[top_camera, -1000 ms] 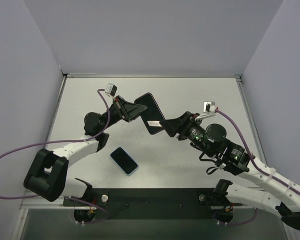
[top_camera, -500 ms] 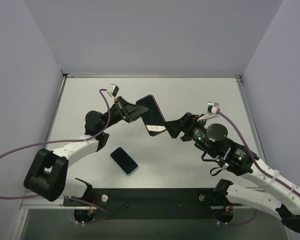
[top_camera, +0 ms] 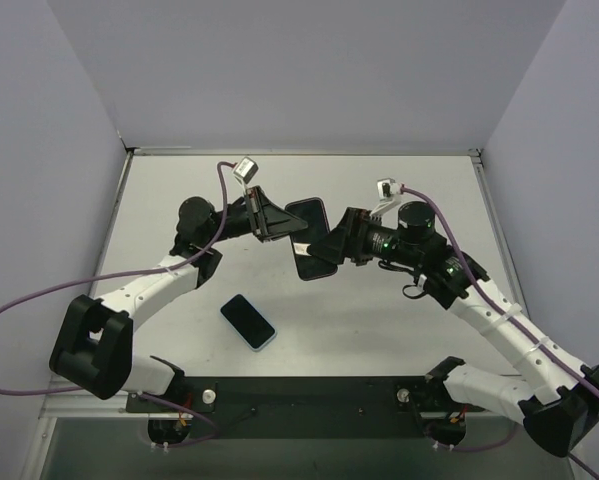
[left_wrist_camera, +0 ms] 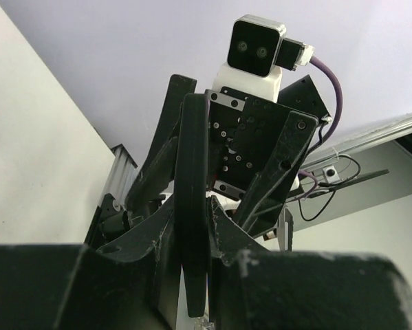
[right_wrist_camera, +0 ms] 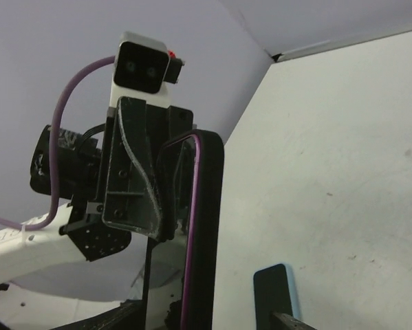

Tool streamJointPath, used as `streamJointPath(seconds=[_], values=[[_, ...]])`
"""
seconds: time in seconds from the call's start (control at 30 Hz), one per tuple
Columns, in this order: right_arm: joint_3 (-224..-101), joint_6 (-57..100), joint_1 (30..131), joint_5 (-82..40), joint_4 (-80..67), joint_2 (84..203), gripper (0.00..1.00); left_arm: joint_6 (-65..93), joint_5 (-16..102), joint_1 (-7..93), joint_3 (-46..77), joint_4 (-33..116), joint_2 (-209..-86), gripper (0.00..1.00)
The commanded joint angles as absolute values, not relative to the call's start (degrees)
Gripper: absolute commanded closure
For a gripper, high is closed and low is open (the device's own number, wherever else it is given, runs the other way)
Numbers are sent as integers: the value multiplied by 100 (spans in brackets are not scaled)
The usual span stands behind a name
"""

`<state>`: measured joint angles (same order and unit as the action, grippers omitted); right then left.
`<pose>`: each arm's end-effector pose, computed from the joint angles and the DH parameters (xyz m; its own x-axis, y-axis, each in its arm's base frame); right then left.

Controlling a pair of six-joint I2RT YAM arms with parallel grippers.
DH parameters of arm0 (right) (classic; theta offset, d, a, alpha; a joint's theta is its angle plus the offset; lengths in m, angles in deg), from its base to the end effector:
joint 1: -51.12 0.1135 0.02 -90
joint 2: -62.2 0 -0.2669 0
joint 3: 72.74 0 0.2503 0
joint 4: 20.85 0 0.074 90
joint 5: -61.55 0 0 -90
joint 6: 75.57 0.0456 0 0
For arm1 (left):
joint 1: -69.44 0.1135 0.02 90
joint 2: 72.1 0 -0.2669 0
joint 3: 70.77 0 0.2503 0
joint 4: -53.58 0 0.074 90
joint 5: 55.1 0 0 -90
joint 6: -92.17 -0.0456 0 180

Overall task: Take the phone out of the phone case
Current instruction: Remove the phone case from the phone.

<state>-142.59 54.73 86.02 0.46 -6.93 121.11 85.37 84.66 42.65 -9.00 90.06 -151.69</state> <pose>0.1856 0.1564 0.3836 -0.6126 0.2630 -0.7454 -0.6564 0.3561 0.6651 0.2593 -0.1699 0.3325 -0.8963 -0.2660 -0.3547 0.3945 -0.1135 -0.9119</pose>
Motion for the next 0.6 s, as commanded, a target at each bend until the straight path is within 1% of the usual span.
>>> streamJointPath(seconds=[0.0, 0.07, 0.2, 0.3, 0.4, 0.43, 0.5, 0.53, 0.57], values=[[-14032, 5986, 8575, 1136, -1865, 12073, 30, 8356, 8588, 4245, -628, 8920, -14997, 100], [-13908, 6119, 8566, 1189, -2025, 12021, 33, 8347, 8588, 4254, -593, 8946, -15032, 100], [-13521, 6391, 8566, 1032, -2394, 11757, 35, 8312, 8632, 4281, -513, 8928, -15085, 100], [-13424, 6418, 8558, 873, -2386, 11634, 43, 8268, 8737, 4281, -443, 8937, -15138, 100], [-13407, 6514, 8339, 583, -2281, 11669, 62, 8311, 8895, 4281, -425, 8972, -15190, 100], [-13398, 6558, 8242, 618, -2315, 11695, 70, 8329, 8913, 4281, -425, 8972, -15225, 100], [-13363, 6786, 7952, 697, -2577, 11836, 81, 8373, 8948, 4228, -417, 9033, -15278, 100], [-13336, 6874, 7899, 862, -2779, 11906, 89, 8373, 8966, 4210, -408, 9034, -15296, 100], [-13327, 7005, 7881, 934, -2964, 12011, 92, 8373, 9009, 4202, -399, 9043, -15339, 100]])
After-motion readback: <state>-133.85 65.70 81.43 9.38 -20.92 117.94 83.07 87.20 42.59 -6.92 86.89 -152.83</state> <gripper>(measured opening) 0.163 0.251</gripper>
